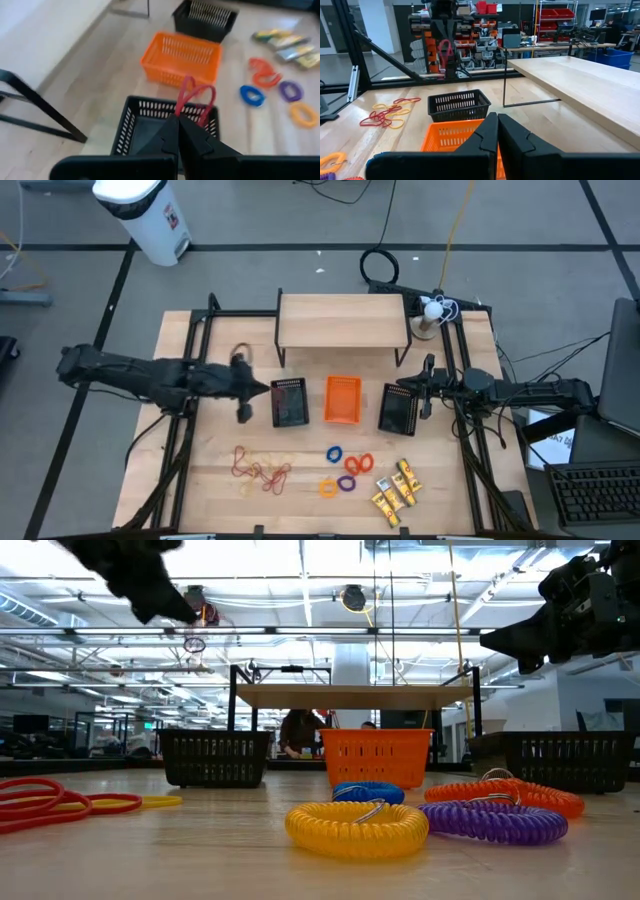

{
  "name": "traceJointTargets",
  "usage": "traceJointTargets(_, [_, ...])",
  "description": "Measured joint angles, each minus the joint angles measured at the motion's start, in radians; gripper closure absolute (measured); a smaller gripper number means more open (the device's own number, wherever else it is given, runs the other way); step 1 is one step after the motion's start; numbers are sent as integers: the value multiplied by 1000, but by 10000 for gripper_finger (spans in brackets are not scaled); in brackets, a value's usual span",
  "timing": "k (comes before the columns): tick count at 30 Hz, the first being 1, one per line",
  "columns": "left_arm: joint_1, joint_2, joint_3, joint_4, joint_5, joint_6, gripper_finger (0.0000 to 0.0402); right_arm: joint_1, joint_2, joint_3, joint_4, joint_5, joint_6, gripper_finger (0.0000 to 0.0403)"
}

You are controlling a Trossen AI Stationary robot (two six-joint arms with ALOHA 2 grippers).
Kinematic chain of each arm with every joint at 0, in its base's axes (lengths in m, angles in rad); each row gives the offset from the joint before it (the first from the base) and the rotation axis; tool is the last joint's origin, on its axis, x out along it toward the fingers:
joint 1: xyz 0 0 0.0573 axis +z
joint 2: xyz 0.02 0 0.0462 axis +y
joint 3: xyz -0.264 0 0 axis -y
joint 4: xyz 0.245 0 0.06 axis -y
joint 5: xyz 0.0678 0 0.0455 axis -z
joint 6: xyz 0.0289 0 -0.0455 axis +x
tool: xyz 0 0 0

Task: Pick & Place Office Desk Supplies
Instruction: Put the red rubber band into the left black bin, then put the orange spring rubber band into the orange bin

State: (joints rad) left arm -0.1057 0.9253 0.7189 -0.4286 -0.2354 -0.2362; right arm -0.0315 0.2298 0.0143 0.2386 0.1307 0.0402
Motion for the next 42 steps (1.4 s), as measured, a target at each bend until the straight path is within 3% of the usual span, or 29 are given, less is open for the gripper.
traceJointTargets(5, [72, 204, 36, 0, 74, 34, 401, 0, 0, 0, -4, 0, 0, 399])
traceJointTargets(10, [102, 381, 44, 35, 77, 60, 401, 0, 0, 0, -4, 0, -2, 399])
traceJointTargets(16, [123, 486, 44, 37, 101, 52, 400, 0, 0, 0, -4, 0, -3, 399])
traceJointTargets(23, [127, 488, 44, 42, 142, 47, 361, 0, 0, 0, -4, -1, -1, 399])
traceJointTargets(32, [128, 478, 46, 63, 195, 84, 233, 0, 0, 0, -4, -1, -1, 399])
traceJointTargets(37, [130, 390, 50, 79, 212, 94, 189, 0, 1, 0, -5, -2, 0, 399])
traceJointTargets(42, [137, 250, 49, 68, 209, 121, 184, 0, 2, 0, -7, -4, 0, 399])
